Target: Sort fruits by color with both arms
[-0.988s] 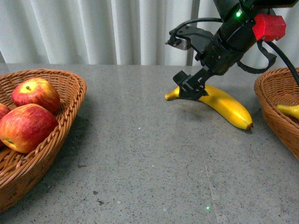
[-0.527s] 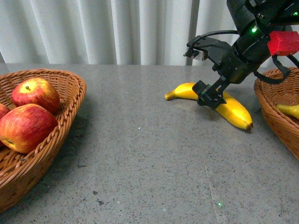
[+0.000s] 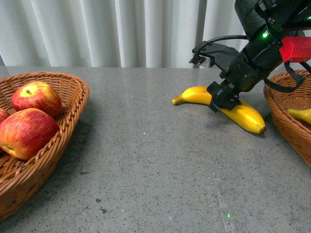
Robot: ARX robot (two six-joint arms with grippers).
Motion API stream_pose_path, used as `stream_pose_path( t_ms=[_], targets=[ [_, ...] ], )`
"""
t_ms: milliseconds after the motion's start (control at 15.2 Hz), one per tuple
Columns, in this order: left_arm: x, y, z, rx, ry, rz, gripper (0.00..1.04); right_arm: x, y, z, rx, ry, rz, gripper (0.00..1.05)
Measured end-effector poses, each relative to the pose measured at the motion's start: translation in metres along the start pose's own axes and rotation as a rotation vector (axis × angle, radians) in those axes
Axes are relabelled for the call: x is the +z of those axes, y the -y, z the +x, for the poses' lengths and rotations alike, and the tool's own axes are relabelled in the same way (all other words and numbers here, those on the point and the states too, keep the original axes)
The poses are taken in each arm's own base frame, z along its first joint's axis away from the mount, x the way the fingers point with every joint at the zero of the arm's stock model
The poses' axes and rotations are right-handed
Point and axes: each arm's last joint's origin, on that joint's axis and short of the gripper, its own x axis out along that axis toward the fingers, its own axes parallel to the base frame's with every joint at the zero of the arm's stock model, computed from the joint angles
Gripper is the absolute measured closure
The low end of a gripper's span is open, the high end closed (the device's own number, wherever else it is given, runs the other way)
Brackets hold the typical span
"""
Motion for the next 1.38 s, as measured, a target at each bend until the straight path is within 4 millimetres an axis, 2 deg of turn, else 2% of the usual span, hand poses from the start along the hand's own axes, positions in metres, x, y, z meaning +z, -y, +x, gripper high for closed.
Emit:
stream_pose_path(
  t_ms=[132,198,263,461,593,724,790,856,988,1054,1185,1383],
  targets=[
    [0.000,0.000,0.000,0.000,0.000,0.000,0.07,0.007,-0.008,-0.003,0.037,0.036,0.005,0.68],
    [0.000,0.000,0.000,0.000,0.000,0.000,0.07,0.030,-0.027,-0.019,0.091,0.114,0.011,0.68],
    [0.000,0.000,0.000,0.000,0.000,0.000,0.07,0.052,-0.028,-0.043,0.125,0.243,0.060,0.69],
    [0.000,0.000,0.000,0.000,0.000,0.000,0.07,0.057,-0.005,-0.082,0.095,0.346,0.165,0.69],
    [0.000,0.000,0.000,0.000,0.000,0.000,0.07,0.045,0.009,-0.112,0.065,0.397,0.210,0.69],
    [0.000,0.000,0.000,0.000,0.000,0.000,0.07,0.023,0.021,-0.146,0.032,0.435,0.251,0.69],
    [0.000,0.000,0.000,0.000,0.000,0.000,0.07,0.007,0.026,-0.165,0.009,0.443,0.271,0.69],
    [0.000,0.000,0.000,0.000,0.000,0.000,0.07,-0.011,0.026,-0.174,-0.007,0.429,0.290,0.69],
    [0.000,0.000,0.000,0.000,0.000,0.000,0.07,-0.046,0.031,-0.193,-0.047,0.412,0.326,0.69],
    [0.000,0.000,0.000,0.000,0.000,0.000,0.07,-0.079,0.036,-0.209,-0.102,0.398,0.369,0.69],
    [0.000,0.000,0.000,0.000,0.000,0.000,0.07,-0.112,0.041,-0.219,-0.159,0.382,0.418,0.69],
    [0.000,0.000,0.000,0.000,0.000,0.000,0.07,-0.161,0.042,-0.214,-0.168,0.320,0.501,0.69]
  ],
)
